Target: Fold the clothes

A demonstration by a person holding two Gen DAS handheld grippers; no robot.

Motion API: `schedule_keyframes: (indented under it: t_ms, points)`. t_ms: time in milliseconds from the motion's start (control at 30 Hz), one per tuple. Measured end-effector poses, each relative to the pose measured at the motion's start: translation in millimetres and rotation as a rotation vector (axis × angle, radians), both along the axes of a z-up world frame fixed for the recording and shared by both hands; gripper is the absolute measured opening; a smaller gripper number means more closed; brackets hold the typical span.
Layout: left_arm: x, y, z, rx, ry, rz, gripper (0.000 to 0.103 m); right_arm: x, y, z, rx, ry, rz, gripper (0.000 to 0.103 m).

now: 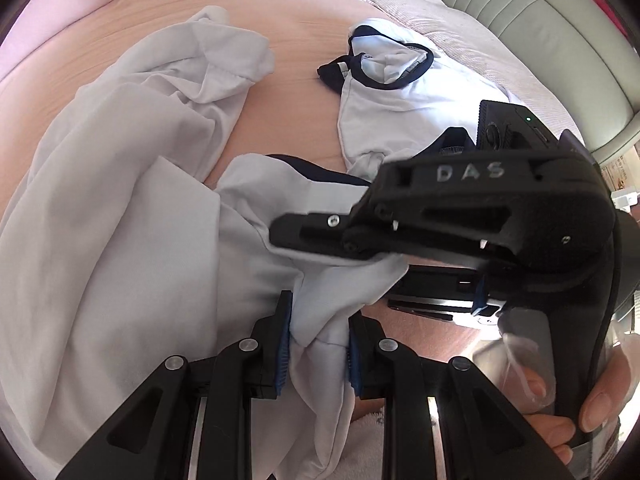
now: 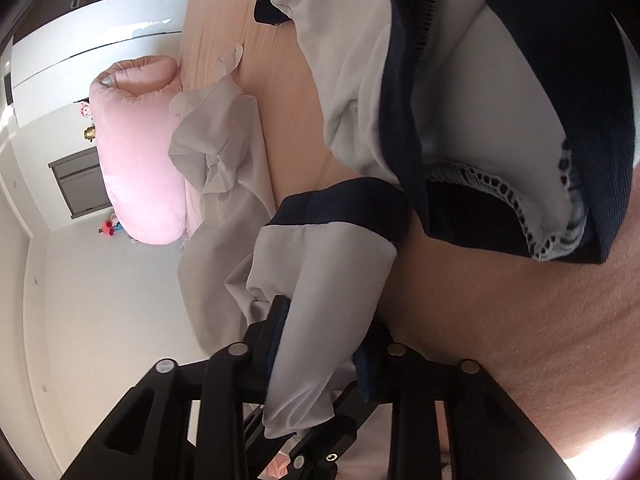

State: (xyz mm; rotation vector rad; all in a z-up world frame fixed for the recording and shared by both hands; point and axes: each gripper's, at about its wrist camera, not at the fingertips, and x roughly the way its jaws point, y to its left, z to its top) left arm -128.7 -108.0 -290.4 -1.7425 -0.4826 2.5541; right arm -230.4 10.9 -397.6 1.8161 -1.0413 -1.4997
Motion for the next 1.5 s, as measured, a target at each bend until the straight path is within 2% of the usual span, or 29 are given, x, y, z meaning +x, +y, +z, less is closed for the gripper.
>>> schedule_keyframes:
  t_ms: [100,333,500,633,767,1067,1200,1367,1500]
  points:
    - [2.0,2.1,0.4,0.015,0.012,-0.006,0.021,2.3,-1.2,1.1,-0.002,0.043,-0.001,0.004]
    - [1.1,7.9,15.3,0.058,0.067,-0.008,0.018,1.0,-3.6,32.9,-0.032,0.218,0.014,0.004]
    - [-28.6,8.1,24.8,0.132,0.106,-0.006,0.018,-11.2,-1.2,64.1,-0.043,0.308,0.031,0.004]
    - [-27.7,13.3,43.3,0.166,0.140,-0.007,0.017,-20.8,0.9,87.0,-0.012,0.364,0.053,0.004]
    - [-43.7,21.3,45.8,0.187,0.163,-0.012,0.015,-25.2,5.5,105.8,0.019,0.417,0.063,0.003]
    - [-63.9,50.7,52.0,0.228,0.179,-0.066,0.015,-30.8,47.4,120.3,0.051,0.448,0.002,0.003]
    - [-71.5,65.9,41.5,0.216,0.128,-0.114,0.015,-22.5,64.6,108.3,0.082,0.431,0.005,0.003]
    - [-72.5,63.9,22.7,0.269,0.062,-0.076,0.018,-21.2,79.7,84.9,0.105,0.371,-0.003,0.003]
    - [-70.4,55.6,20.9,0.312,0.060,-0.041,0.018,-18.3,80.0,91.5,0.193,0.418,0.008,0.003]
